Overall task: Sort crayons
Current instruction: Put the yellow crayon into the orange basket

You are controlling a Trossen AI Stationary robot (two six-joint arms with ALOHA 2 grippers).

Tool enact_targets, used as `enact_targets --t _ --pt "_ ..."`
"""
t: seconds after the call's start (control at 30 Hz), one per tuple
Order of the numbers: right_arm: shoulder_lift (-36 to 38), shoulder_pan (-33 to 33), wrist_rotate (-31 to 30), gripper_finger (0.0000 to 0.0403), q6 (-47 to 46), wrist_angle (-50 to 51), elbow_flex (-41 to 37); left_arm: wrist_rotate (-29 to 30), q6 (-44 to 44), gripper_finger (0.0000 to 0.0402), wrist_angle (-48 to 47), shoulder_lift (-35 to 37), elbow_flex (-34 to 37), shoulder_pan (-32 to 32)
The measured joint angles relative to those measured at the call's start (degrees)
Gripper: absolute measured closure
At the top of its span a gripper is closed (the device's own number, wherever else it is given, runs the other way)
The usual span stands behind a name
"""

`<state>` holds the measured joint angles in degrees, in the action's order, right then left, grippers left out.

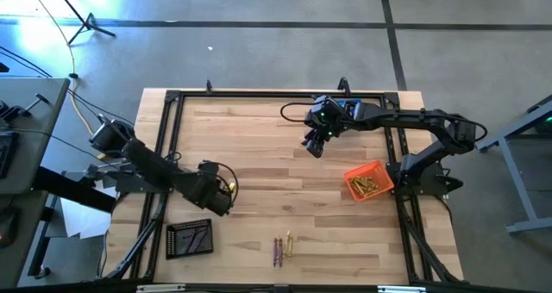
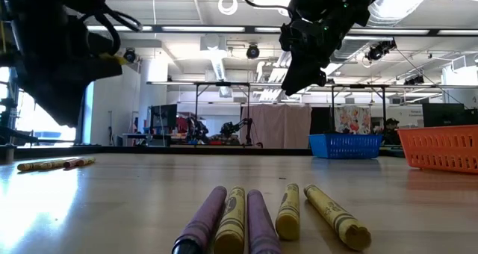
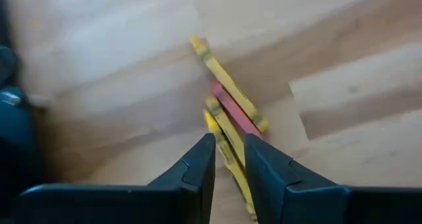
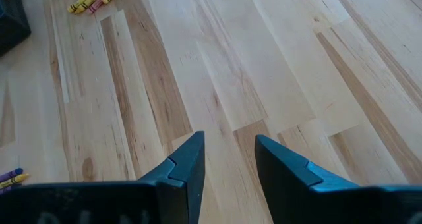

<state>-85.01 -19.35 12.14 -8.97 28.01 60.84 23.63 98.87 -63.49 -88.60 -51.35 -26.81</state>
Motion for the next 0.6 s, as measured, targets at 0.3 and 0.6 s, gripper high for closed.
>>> enact_targets --t 0.3,0.6 --pt "0.0 0.0 0.0 0.0284 0.0 0.0 0.0 -4.5 5.0 0.0332 9.2 0.0 5.2 -1.9" --pt "0.0 0.0 0.0 0.0284 0.0 0.0 0.0 -6.0 7.0 0.0332 11.5 0.0 6.6 -3.2"
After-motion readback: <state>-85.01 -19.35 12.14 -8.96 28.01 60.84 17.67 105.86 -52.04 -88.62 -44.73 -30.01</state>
